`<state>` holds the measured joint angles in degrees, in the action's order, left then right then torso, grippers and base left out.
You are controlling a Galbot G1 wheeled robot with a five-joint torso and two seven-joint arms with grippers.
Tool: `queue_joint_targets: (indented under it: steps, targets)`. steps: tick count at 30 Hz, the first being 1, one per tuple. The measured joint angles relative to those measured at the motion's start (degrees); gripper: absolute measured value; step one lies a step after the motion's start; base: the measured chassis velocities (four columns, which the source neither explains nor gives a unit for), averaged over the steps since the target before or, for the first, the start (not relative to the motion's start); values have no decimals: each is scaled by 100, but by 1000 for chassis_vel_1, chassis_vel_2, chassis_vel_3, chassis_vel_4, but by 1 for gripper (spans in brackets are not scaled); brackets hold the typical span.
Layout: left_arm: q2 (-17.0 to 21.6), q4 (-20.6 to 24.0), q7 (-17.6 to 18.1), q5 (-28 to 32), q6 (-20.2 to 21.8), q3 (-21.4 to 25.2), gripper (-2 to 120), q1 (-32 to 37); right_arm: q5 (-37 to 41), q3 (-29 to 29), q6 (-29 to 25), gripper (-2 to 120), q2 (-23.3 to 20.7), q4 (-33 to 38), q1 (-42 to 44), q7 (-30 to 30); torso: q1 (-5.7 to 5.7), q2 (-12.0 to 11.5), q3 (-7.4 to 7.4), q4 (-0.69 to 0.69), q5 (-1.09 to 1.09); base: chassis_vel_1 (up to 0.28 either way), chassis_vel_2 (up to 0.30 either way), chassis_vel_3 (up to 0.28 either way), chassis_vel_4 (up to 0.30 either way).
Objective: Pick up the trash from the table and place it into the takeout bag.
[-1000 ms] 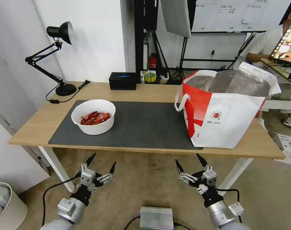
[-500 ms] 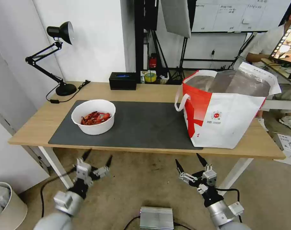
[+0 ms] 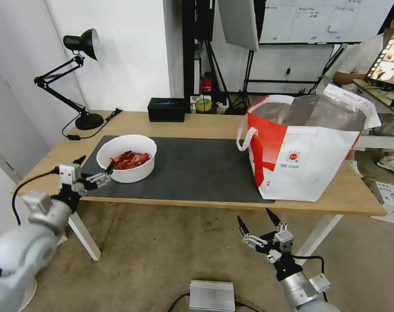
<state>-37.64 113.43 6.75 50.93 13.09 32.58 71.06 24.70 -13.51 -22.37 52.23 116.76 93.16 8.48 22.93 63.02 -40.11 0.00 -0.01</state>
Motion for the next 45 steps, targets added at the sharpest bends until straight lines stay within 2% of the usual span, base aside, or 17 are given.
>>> queue_joint_targets:
  steps: [2, 3, 6, 7, 9, 10, 11, 13, 14, 17, 20, 24, 28, 40, 41, 43, 45]
  targets:
    - [162, -223, 53, 277, 281, -286, 100, -475, 1, 0, 1, 100, 0, 0, 0, 0, 0, 0, 0, -1, -2, 0, 0, 0, 0]
    - [162, -223, 53, 277, 281, -286, 100, -475, 1, 0, 1, 100, 0, 0, 0, 0, 0, 0, 0, -1, -2, 0, 0, 0, 0]
    - [416, -715, 183, 707, 827, -719, 100, -1175, 2, 0, 1, 100, 0, 0, 0, -1, 1, 0, -1, -1, -2, 0, 0, 0, 0]
    - [416, -715, 183, 707, 827, -719, 100, -1175, 2, 0, 1, 100, 0, 0, 0, -1, 1, 0, -1, -1, -2, 0, 0, 0, 0]
    - [556, -1078, 238, 959, 1199, -944, 100, -1560, 2, 1, 1, 100, 0, 0, 0, -2, 0, 0, 0, 2, 1, 0, 0, 0, 0]
    - [556, -1078, 238, 959, 1199, -944, 100, -1560, 2, 1, 1, 100, 0, 0, 0, -2, 0, 0, 0, 2, 1, 0, 0, 0, 0]
    - [611, -1311, 263, 1090, 1391, -1164, 100, -1834, 2, 0, 1, 100, 0, 0, 0, -2, 0, 0, 0, 3, 0, 0, 0, 0, 0]
    - [658, -1670, 300, 1275, 1533, -1566, 100, -2331, 2, 0, 1, 100, 0, 0, 0, -2, 0, 0, 0, 1, -1, 0, 0, 0, 0]
    - [658, -1670, 300, 1275, 1533, -1566, 100, -2331, 2, 0, 1, 100, 0, 0, 0, -2, 0, 0, 0, 1, -1, 0, 0, 0, 0]
    - [634, -2068, 297, 1493, 1666, -2042, 100, -2963, 2, 0, 1, 100, 0, 0, 0, -2, 0, 0, 0, -1, 1, 0, 0, 0, 0]
    - [554, -2277, 288, 1599, 1805, -2276, 100, -3254, 2, 0, 1, 100, 0, -1, 0, -2, 0, 0, 0, 0, 0, 0, 0, 0, 0]
    - [470, -2392, 281, 1677, 1960, -2430, 100, -3406, 2, 1, 1, 100, 0, -1, 0, -2, 0, 0, 0, 0, 0, 0, 0, 0, 0]
    - [326, -2536, 270, 1814, 2326, -2584, 100, -3610, 2, 0, 0, 100, 0, 0, 0, -2, 0, 0, 0, 0, 1, 0, 0, 0, 0]
    - [210, -2717, 505, 1813, 2555, -2827, 100, -3840, 2, 0, 0, 100, 0, 0, 0, -2, -1, 0, 0, 1, 2, 0, 0, 0, 0]
    - [189, -2734, 534, 1809, 2549, -2850, 99, -3859, 2, 1, 0, 100, 0, -1, 0, -2, -1, 1, 1, 1, 3, 0, 0, 0, 0]
    - [149, -2744, 613, 1810, 2521, -2889, 88, -3884, 2, 0, 0, 100, 0, -1, 0, -2, -2, 1, 1, 0, 2, 0, 0, 0, 0]
    - [138, -2747, 632, 1811, 2516, -2904, 87, -3892, 2, 1, 0, 100, 0, -1, 0, -2, -1, 1, 1, 0, 2, 0, 0, 0, 0]
